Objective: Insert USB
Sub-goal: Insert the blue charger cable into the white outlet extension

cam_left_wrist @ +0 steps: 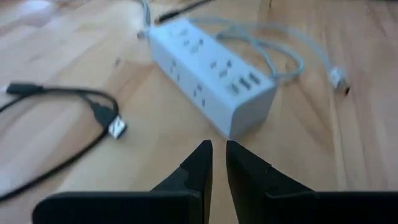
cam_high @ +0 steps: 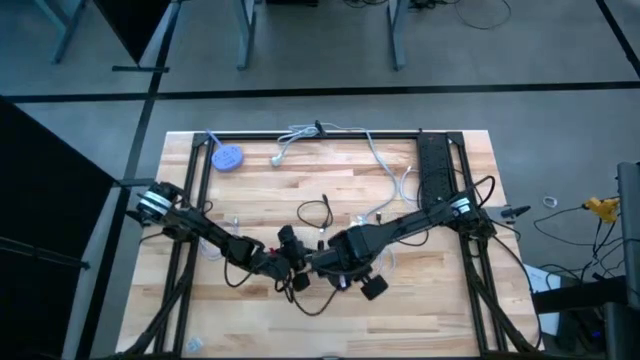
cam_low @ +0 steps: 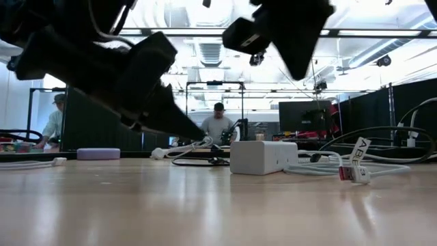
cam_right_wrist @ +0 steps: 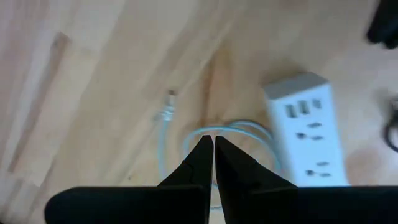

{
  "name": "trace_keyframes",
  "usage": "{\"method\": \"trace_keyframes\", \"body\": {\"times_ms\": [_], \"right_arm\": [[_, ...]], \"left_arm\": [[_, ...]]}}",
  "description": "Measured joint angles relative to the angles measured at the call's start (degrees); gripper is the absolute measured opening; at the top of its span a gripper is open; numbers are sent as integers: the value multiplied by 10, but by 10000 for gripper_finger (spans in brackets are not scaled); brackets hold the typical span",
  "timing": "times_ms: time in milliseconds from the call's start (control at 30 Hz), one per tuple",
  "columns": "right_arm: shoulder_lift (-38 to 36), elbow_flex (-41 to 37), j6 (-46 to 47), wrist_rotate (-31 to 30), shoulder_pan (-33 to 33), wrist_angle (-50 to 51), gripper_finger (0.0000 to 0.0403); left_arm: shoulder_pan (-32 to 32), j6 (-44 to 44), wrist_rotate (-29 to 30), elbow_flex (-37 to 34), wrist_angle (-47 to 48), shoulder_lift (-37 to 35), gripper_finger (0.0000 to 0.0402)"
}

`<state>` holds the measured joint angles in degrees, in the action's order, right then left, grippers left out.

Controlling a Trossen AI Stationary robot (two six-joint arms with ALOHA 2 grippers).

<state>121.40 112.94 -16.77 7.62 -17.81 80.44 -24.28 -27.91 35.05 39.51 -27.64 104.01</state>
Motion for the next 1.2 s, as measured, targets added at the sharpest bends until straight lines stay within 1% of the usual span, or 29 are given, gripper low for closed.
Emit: {"method": "trace_keyframes", "body": {"times_ms": [133, 233, 300, 367, 500, 567, 733, 833, 900, 1067, 1200], "right_arm": [[-5, -12, 14, 1, -13, -10, 0], [-26, -52, 36, -1, -19, -45, 0], [-53, -95, 58, -1, -23, -81, 0], [-87, -144, 86, -3, -29, -126, 0], [-154, -247, 126, -35, -45, -207, 0], [-180, -297, 143, -38, -54, -238, 0], [-214, -408, 158, -35, -89, -323, 0], [-215, -445, 159, -35, -110, -355, 0], [-210, -459, 159, -37, -120, -365, 0], [-190, -469, 178, -85, -125, -366, 0], [-190, -468, 191, -92, -124, -370, 17]], "left_arm": [[-22, -55, 0, 0, 81, -6, 33], [-51, -113, 4, 0, 134, -21, 33], [-76, -148, 17, 0, 156, -36, 33], [-105, -187, 42, 0, 167, -48, 33], [-160, -272, 107, 3, 172, -55, 28], [-179, -293, 121, 12, 172, -55, 27], [-189, -291, 121, 64, 190, -48, 26], [-189, -276, 104, 104, 220, -47, 26], [-189, -275, 95, 128, 251, -47, 26], [-192, -275, 92, 175, 308, -47, 26], [-192, -276, 90, 188, 317, -47, 26]]}}
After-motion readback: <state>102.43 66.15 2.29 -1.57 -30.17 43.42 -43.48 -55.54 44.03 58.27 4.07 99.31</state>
